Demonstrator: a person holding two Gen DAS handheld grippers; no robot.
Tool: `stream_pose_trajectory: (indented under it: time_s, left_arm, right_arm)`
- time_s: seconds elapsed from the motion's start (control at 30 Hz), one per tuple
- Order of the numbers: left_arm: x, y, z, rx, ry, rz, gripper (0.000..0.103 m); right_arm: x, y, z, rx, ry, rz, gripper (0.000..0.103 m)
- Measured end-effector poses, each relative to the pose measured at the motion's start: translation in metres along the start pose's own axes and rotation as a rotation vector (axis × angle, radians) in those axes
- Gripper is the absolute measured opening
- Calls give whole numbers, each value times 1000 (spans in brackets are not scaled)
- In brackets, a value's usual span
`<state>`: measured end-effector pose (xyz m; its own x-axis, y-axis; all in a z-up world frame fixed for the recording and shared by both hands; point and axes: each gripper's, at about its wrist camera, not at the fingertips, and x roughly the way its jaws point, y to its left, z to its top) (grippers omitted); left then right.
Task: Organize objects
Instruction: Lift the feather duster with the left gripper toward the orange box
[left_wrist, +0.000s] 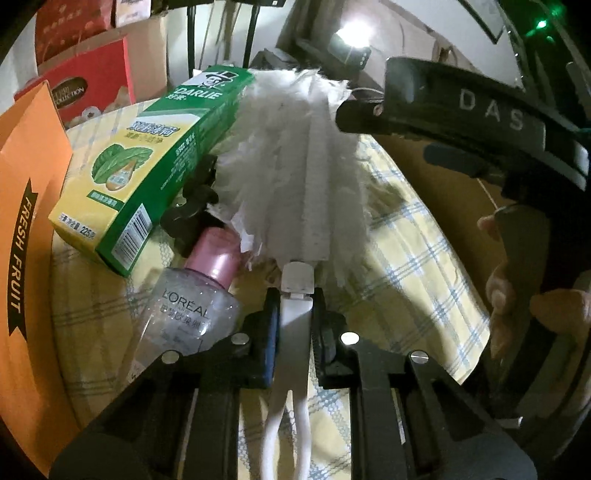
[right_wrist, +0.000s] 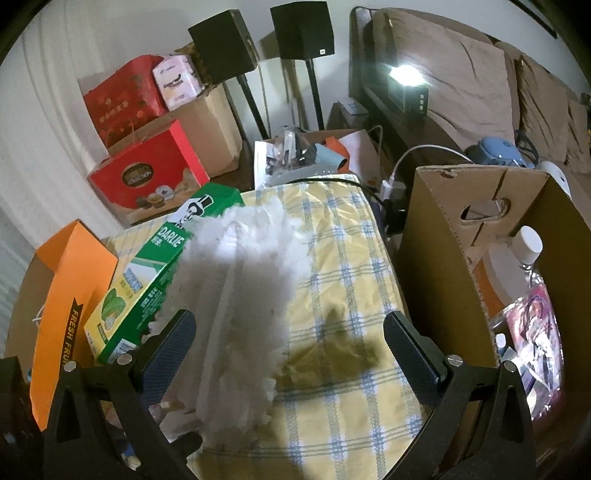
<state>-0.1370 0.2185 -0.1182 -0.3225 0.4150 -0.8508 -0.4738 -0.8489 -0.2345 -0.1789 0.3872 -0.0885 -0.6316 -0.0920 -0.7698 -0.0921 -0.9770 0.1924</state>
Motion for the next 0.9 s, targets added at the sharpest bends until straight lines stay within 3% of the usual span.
stream_pose_trajectory:
  time_s: [0.27,0.57,0.63,0.9]
  left_arm:
    - [-5,-10,-5,49,-45,21,14]
    - [-14,-8,-5,64,-69,-3,14]
    - [-18,-9,-5,66,-77,-9,14]
    - [-48,-11,0,74,-118,-15,14]
  right_arm:
    - [13,11,-5,8,65,103,101]
    - [22,22,-11,7,127,173,55]
    - [19,24,-11,12,133,198,36]
    - [-11,38,-3,-18,93,203,34]
